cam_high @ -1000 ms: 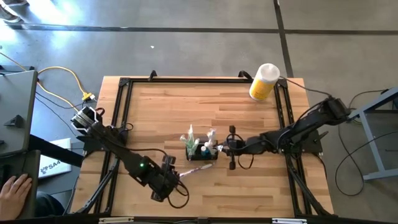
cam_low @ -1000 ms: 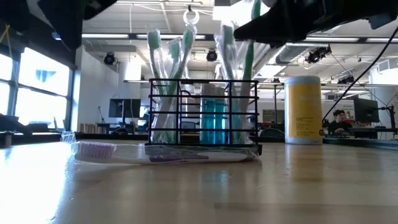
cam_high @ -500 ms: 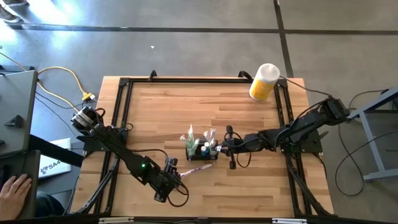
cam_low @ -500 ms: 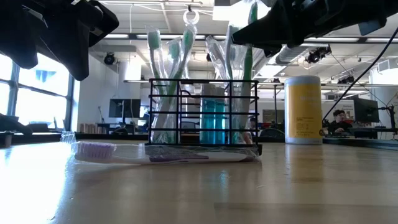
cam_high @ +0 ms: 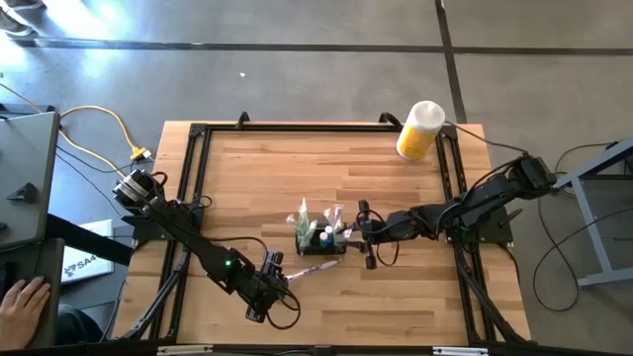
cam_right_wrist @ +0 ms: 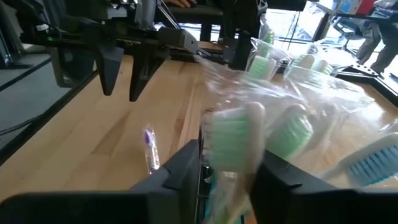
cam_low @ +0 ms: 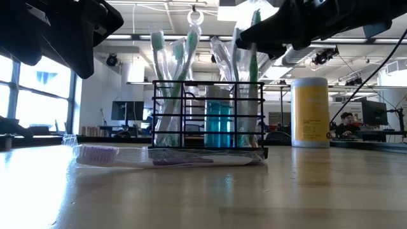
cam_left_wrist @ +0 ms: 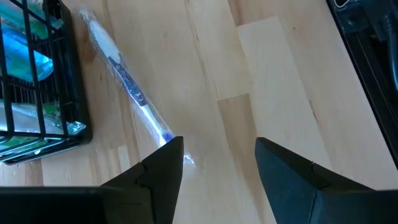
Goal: Pick & Place toothbrushing station
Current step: Put the green toothbrush into the black wire organizer
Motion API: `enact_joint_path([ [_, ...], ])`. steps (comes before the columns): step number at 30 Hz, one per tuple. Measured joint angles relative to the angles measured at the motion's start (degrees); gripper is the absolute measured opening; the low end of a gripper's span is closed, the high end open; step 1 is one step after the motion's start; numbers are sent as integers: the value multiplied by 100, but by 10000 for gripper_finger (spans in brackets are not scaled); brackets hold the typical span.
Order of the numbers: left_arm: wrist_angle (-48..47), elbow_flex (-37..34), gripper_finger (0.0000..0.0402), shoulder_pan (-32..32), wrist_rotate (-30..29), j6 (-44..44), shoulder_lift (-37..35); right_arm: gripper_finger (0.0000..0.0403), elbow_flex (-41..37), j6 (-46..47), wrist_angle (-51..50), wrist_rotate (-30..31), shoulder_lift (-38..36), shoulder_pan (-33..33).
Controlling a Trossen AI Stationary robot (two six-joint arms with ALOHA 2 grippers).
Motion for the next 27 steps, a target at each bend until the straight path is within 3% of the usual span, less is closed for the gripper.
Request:
enact_joint_path([
  [7, -4, 0, 193, 0, 0, -1, 0, 182, -2, 11, 4, 15, 0, 2],
  [12, -4, -2, 193, 0, 0, -1, 0, 212, -9, -50, 206, 16, -3, 2],
  [27, -4, -2, 193, 0, 20, -49, 0, 217, -13, -274, 81, 33, -351, 79],
])
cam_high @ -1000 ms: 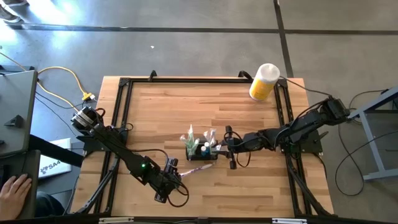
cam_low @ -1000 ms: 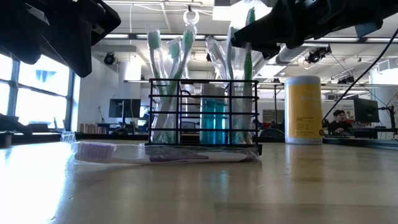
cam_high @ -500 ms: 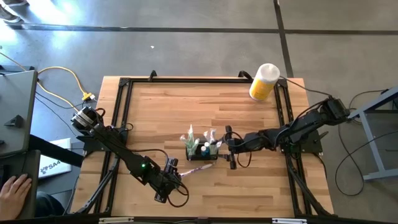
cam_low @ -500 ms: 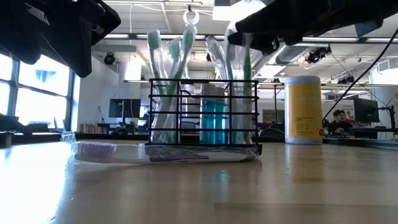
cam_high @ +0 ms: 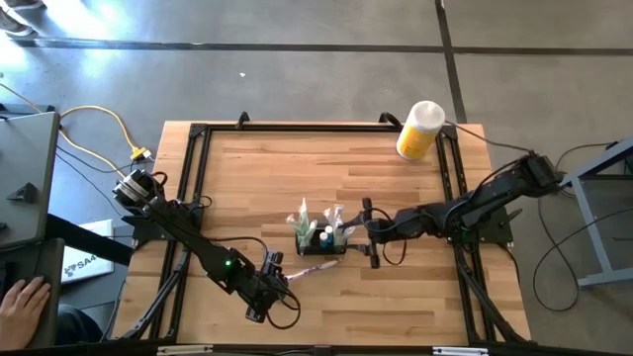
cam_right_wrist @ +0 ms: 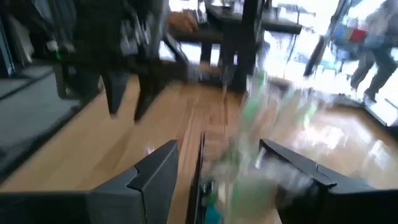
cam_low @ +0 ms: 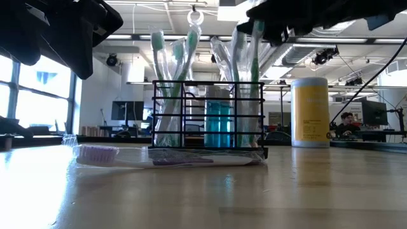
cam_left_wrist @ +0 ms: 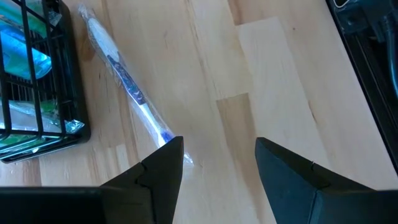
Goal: Pick & Place toothbrushing station
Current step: Put the green toothbrush into the black wire organizer, then put the violet toothbrush into the black wire organizer
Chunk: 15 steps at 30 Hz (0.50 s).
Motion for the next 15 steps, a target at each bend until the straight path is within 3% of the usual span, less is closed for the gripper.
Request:
enact_joint_path([
  [7, 8, 0, 193, 0, 6, -11, 0, 217, 8, -253, -165, 42, -463, 99],
  [15, 17, 0, 193, 0, -2, -196, 0, 217, 13, -999, -613, 936, -910, 424],
])
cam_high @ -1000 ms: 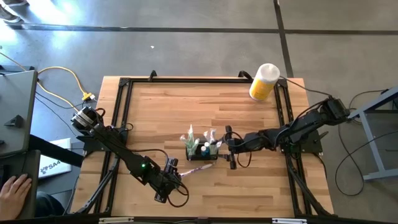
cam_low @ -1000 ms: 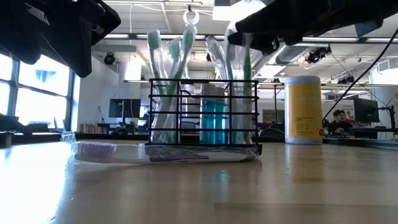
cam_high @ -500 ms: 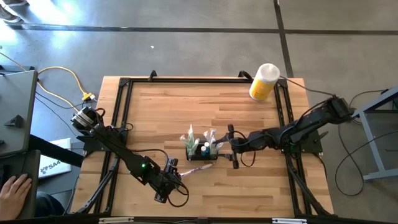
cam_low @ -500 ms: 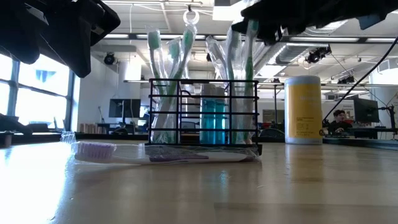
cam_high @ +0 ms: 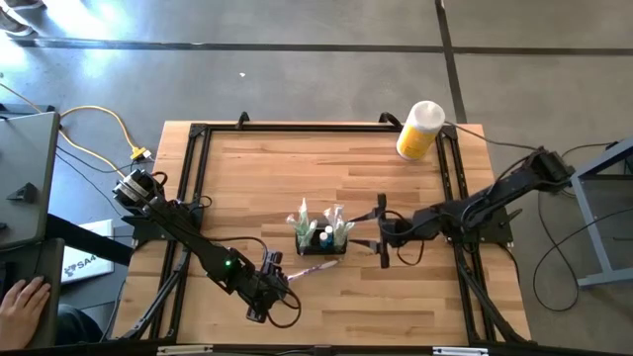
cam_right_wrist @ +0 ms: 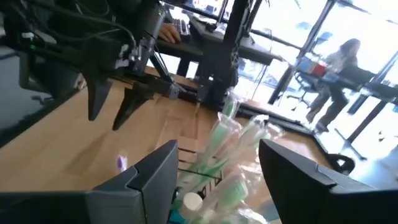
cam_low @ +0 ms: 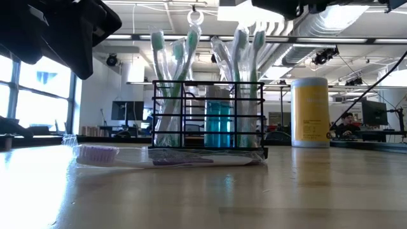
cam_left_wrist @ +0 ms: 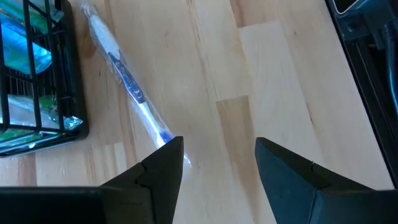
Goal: Pick & Place toothbrushing station
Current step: Put the violet toothbrush into the black wire organizer
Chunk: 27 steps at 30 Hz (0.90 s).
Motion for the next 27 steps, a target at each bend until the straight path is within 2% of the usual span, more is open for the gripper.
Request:
enact_joint_path([
  [7, -12, 0, 193, 0, 37, -307, 0, 217, 135, -503, 0, 579, -235, 354],
  [13, -160, 0, 193, 0, 850, -818, 0, 217, 700, -708, -674, 708, -217, 674],
  [16, -433, 0, 193, -4, 1056, -1150, 0, 217, 1032, -686, -1044, 711, -88, 757],
  [22, -1203, 0, 193, -54, 1008, -1700, -133, 217, 1585, -702, -1684, 679, 346, 876],
  [27, -1534, 2, 193, -382, 488, -1709, -463, 217, 1922, -711, -1846, 490, 994, 904],
])
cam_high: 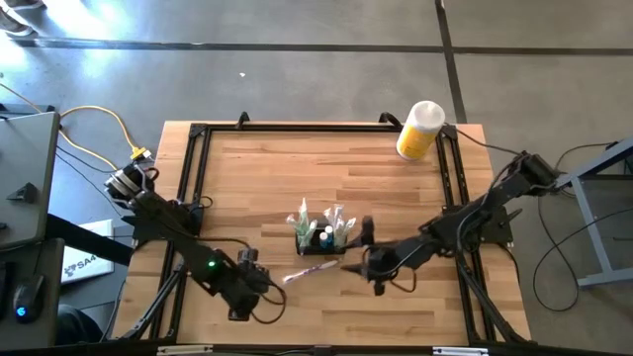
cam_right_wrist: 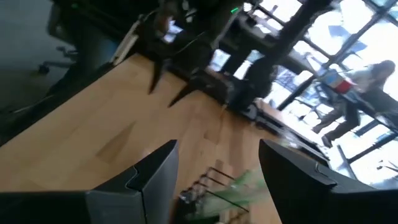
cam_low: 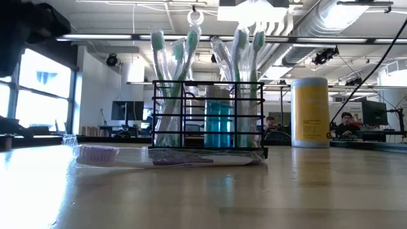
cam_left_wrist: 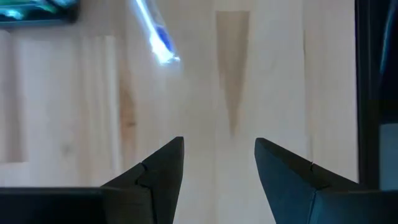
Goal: Pick & Place toothbrushing station
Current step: Put the violet toothbrush into the black wire organizer
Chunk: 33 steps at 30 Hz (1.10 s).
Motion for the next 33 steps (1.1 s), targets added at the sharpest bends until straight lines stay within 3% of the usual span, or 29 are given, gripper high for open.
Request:
enact_joint_path([
  [4, -69, -2, 193, -338, -743, 90, -241, 217, 436, -7, -217, -269, 620, 0],
  [10, -84, -2, 193, -680, -1304, 295, -352, 217, 1249, -149, -570, -437, 1557, -39],
  [19, -54, -17, 193, -683, -1348, 471, -353, 217, 2186, -99, -1166, -826, 2666, -354],
  [28, 489, -572, 193, -670, -1413, 754, -353, 217, 2218, 12, -1146, -1786, 3157, -658],
  [33, 1032, -989, 193, -670, -1745, 759, -353, 217, 2218, 28, -1086, -2072, 3164, -766],
])
